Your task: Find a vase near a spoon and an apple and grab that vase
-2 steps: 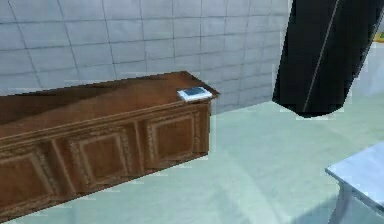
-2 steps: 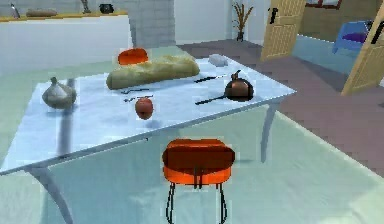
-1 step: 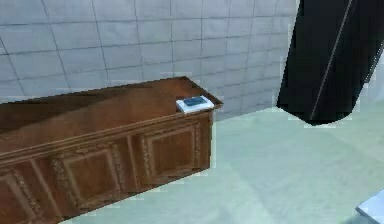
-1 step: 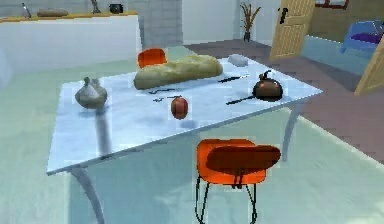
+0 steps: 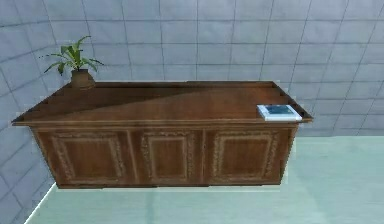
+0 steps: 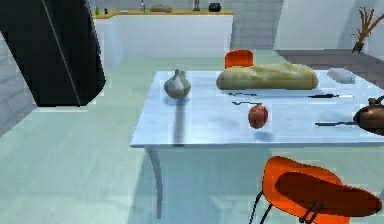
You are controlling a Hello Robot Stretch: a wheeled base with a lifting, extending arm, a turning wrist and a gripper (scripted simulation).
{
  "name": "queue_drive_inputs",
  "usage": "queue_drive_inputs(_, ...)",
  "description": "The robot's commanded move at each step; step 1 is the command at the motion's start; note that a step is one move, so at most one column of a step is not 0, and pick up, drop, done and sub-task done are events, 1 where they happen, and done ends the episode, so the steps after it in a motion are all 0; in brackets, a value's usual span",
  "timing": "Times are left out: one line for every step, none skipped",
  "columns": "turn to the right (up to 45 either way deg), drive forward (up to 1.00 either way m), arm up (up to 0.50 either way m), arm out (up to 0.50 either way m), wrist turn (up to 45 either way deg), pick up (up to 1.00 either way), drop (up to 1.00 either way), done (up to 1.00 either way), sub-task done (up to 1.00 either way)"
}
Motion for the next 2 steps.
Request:
queue_drive_inputs(45.0, 0.00, 0.00, 0.00, 0.0, 0.00, 0.00, 0.00, 0.00)
queue_drive_inputs(45.0, 0.00, 0.00, 0.00, 0.0, 0.00, 0.00, 0.00, 0.00)
